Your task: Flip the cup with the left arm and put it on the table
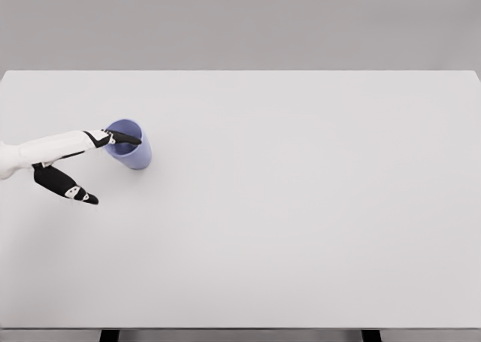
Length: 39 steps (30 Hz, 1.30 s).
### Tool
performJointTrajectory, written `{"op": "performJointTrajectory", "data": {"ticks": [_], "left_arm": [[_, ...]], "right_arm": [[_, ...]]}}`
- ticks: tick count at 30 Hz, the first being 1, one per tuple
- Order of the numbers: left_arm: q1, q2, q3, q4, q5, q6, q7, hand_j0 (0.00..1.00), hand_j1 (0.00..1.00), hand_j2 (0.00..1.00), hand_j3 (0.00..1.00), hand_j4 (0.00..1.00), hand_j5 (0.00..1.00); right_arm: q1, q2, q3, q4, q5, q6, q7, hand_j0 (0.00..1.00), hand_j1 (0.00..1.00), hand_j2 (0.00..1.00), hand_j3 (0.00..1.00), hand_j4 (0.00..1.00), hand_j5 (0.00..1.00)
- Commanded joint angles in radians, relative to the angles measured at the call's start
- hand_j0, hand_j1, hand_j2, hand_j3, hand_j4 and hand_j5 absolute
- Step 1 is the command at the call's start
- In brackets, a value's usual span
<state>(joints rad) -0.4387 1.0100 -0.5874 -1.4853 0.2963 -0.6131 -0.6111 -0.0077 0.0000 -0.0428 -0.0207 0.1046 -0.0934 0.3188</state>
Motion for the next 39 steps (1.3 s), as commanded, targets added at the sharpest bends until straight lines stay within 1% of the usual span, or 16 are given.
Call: {"op": "performJointTrajectory", "data": {"ticks": [1, 7, 10, 12, 14, 15, 17, 18, 19, 21, 22, 24, 25, 39], "left_arm": [[-0.002, 0.001, 0.009, 0.000, 0.012, 0.002, 0.000, 1.00, 1.00, 1.00, 1.00, 1.00, 1.00], [-0.008, 0.001, 0.012, -0.003, 0.017, 0.002, 0.000, 1.00, 1.00, 1.00, 1.00, 1.00, 1.00], [-0.018, 0.001, 0.012, -0.003, 0.037, 0.002, 0.000, 1.00, 1.00, 1.00, 1.00, 1.00, 1.00], [-0.026, 0.004, 0.023, 0.016, 0.063, 0.002, 0.000, 1.00, 1.00, 1.00, 1.00, 1.00, 1.00], [-0.026, 0.039, 0.037, 0.069, 0.072, 0.002, 0.000, 1.00, 1.00, 1.00, 1.00, 1.00, 1.00], [-0.025, 0.045, 0.066, 0.118, 0.072, 0.002, 0.000, 1.00, 1.00, 1.00, 1.00, 1.00, 1.00], [-0.026, 0.042, 0.090, 0.183, 0.076, 0.002, 0.000, 1.00, 1.00, 1.00, 1.00, 1.00, 1.00], [-0.028, 0.032, 0.100, 0.229, 0.075, 0.002, 0.000, 1.00, 1.00, 1.00, 1.00, 1.00, 1.00], [-0.040, 0.012, 0.098, 0.287, 0.067, 0.002, 0.000, 1.00, 1.00, 1.00, 1.00, 1.00, 1.00], [-0.066, -0.030, 0.098, 0.376, 0.058, 0.002, 0.000, 1.00, 1.00, 1.00, 1.00, 1.00, 1.00], [-0.072, -0.045, 0.097, 0.395, 0.055, 0.002, 0.000, 1.00, 1.00, 1.00, 1.00, 1.00, 1.00], [-0.074, -0.074, 0.093, 0.396, -0.008, 0.002, 0.000, 1.00, 1.00, 1.00, 1.00, 1.00, 1.00], [-0.074, -0.086, 0.090, 0.396, -0.014, 0.002, 0.000, 1.00, 1.00, 1.00, 1.00, 1.00, 1.00], [-0.078, -0.088, 0.087, 0.399, -0.014, 0.002, 0.000, 1.00, 1.00, 1.00, 1.00, 1.00, 1.00]], "right_arm": [[0.000, 0.000, 0.000, -0.001, 0.000, 0.000, 0.000, 1.00, 1.00, 1.00, 1.00, 1.00, 1.00], [0.000, 0.000, 0.000, 0.001, 0.000, 0.000, 0.000, 1.00, 1.00, 1.00, 1.00, 1.00, 1.00], [0.000, 0.000, 0.000, 0.001, 0.000, 0.000, 0.000, 1.00, 1.00, 1.00, 1.00, 1.00, 1.00], [0.000, 0.000, 0.000, 0.001, 0.000, 0.000, 0.000, 1.00, 1.00, 1.00, 1.00, 1.00, 1.00], [0.000, 0.000, 0.000, -0.001, 0.000, 0.000, 0.000, 1.00, 1.00, 1.00, 1.00, 1.00, 1.00], [0.000, 0.000, 0.000, -0.001, 0.000, 0.000, 0.000, 1.00, 1.00, 1.00, 1.00, 1.00, 1.00], [0.000, 0.000, 0.000, 0.001, 0.000, 0.000, 0.000, 1.00, 1.00, 1.00, 1.00, 1.00, 1.00], [0.000, 0.000, 0.000, -0.001, 0.000, 0.000, 0.000, 1.00, 1.00, 1.00, 1.00, 1.00, 1.00], [0.000, 0.000, 0.000, 0.001, 0.000, 0.000, 0.000, 1.00, 1.00, 1.00, 1.00, 1.00, 1.00], [0.000, 0.000, 0.000, 0.001, 0.000, 0.000, 0.000, 1.00, 1.00, 1.00, 1.00, 1.00, 1.00], [0.000, 0.000, 0.000, 0.001, 0.000, 0.000, 0.000, 1.00, 1.00, 1.00, 1.00, 1.00, 1.00], [0.000, 0.000, 0.000, 0.001, 0.000, 0.000, 0.000, 1.00, 1.00, 1.00, 1.00, 1.00, 1.00], [0.000, 0.000, 0.000, 0.001, 0.000, 0.000, 0.000, 1.00, 1.00, 1.00, 1.00, 1.00, 1.00], [0.000, 0.000, 0.000, -0.001, 0.000, 0.000, 0.000, 1.00, 1.00, 1.00, 1.00, 1.00, 1.00]]}}
